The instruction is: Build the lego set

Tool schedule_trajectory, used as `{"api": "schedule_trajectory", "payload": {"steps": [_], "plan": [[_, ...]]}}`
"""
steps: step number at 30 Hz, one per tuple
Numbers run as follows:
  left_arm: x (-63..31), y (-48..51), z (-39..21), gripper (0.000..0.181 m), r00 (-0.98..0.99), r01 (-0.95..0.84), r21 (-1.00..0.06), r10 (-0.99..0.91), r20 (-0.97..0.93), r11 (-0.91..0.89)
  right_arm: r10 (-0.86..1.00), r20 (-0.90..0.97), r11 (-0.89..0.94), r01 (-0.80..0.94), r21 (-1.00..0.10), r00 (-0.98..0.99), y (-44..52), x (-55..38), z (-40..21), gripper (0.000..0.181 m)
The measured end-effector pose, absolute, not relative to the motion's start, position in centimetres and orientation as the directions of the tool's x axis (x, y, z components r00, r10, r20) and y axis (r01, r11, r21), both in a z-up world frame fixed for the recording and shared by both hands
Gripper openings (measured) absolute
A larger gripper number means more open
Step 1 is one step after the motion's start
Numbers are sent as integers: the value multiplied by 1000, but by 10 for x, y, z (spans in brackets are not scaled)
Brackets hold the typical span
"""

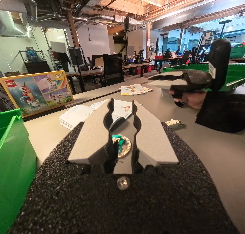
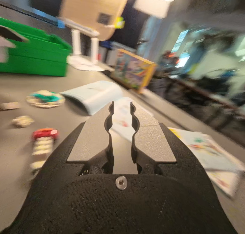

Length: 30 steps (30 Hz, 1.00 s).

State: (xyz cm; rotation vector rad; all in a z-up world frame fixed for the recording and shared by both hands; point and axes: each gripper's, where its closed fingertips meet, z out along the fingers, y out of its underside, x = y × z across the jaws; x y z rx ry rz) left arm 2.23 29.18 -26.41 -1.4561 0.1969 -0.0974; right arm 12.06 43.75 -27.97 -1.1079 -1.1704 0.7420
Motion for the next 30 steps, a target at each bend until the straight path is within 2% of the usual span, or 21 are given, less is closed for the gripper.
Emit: {"api": "schedule_trajectory", "payload": {"steps": [2, 4, 6, 11, 14, 15, 17, 19, 21, 22, 26, 28, 30], "plan": [[23, 292, -264, 24, 979, -56, -992, -188, -77, 114, 984, 169, 159, 143, -977, 62, 409, 117, -293, 31], [24, 292, -264, 24, 979, -59, -991, -189, -81, 116, 997, 0, 22, 275, -961, -80, 380, 119, -310, 45], [24, 291, -264, 24, 979, -60, -991, -189, -82, 118, 990, -56, -1, 395, -919, -129, 361, 125, -325, 53], [22, 291, -263, 24, 979, -58, -991, -187, -80, 118, 986, -10, 92, 595, -798, -165, 341, 139, -359, 44], [24, 290, -264, 24, 976, -89, -990, -188, -110, 113, 983, 28, 142, 669, -730, -179, 340, 145, -375, 24], [26, 289, -263, 24, 973, -109, -988, -191, -129, 112, 981, 30, 152, 668, -728, -190, 339, 145, -376, 16], [33, 288, -264, 29, 958, -157, -982, -226, -177, 105, 977, 8, 151, 661, -735, -214, 336, 144, -373, 15], [53, 284, -267, 45, 907, -236, -966, -333, -259, 109, 960, -63, 128, 626, -769, -273, 326, 140, -363, 15], [86, 270, -276, 69, 772, -353, -921, -505, -387, 165, 920, -165, 74, 572, -817, -355, 312, 135, -345, 15], [91, 268, -283, 72, 725, -433, -884, -514, -458, 177, 884, -234, 38, 562, -826, -405, 304, 135, -338, 15], [95, 275, -323, 80, 584, -677, -726, -512, -630, 121, 746, -382, -71, 505, -860, -546, 287, 124, -310, 15], [100, 274, -325, 73, 541, -715, -680, -489, -685, 161, 698, -421, -141, 465, -874, -580, 285, 116, -298, 15], [100, 274, -314, 61, 558, -711, -678, -437, -705, 185, 642, -463, -225, 427, -876, -611, 284, 109, -287, 15]]}}
